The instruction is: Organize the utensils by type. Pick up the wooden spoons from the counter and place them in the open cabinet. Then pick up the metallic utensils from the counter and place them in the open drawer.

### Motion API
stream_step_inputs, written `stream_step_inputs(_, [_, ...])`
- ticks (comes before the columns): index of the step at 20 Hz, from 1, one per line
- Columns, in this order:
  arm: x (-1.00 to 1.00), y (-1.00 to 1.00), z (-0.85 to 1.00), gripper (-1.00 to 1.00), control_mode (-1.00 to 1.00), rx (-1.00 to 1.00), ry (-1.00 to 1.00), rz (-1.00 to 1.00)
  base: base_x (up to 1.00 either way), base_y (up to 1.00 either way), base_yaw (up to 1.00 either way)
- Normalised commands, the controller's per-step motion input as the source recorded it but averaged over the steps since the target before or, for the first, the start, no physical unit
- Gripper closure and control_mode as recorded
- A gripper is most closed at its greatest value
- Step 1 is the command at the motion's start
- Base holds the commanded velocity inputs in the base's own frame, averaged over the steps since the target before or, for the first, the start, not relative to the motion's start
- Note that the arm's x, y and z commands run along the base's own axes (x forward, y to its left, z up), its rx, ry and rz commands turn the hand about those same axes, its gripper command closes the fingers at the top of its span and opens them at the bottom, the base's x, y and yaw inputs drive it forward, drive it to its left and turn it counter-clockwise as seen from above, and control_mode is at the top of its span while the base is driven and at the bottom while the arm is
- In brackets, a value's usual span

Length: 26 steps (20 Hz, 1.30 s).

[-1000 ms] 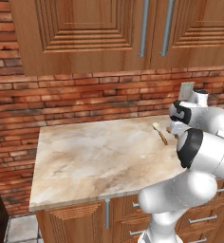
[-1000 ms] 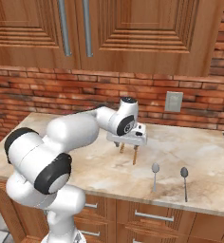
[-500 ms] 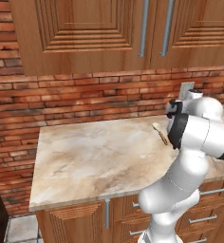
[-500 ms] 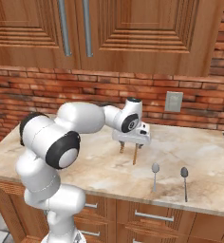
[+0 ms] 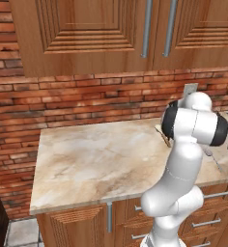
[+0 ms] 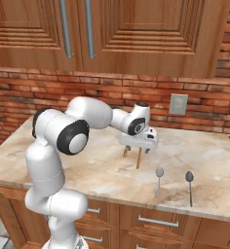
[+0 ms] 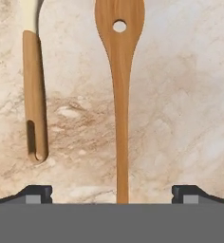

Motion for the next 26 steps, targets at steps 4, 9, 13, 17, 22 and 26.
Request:
stream_step_inputs(4, [0.24, -0.05, -0.28, -1.00, -1.00, 0.00, 0.06, 0.00, 0.00, 0.00, 0.00])
stream_step_inputs(9, [0.21, -0.06, -0.25, -1.00, -1.00, 0.00, 0.06, 0.00, 0.00, 0.00, 0.00])
stream_step_inputs(13, [0.23, -0.08, -0.25, -1.00, -1.00, 0.00, 0.05, 0.00, 0.00, 0.00, 0.00])
stream_step_inputs(17, [0.22, -0.06, -0.24, -1.00, -1.00, 0.00, 0.06, 0.00, 0.00, 0.00, 0.00])
stream_step_inputs(22, [0.08, -0.07, -0.17, -1.00, -1.00, 0.00, 0.02, 0.00, 0.00, 0.00, 0.00])
stream_step_inputs(26, [0.00, -0.02, 0.00, 1.00, -1.00, 0.00, 0.00, 0.00, 0.00, 0.00, 0.00])
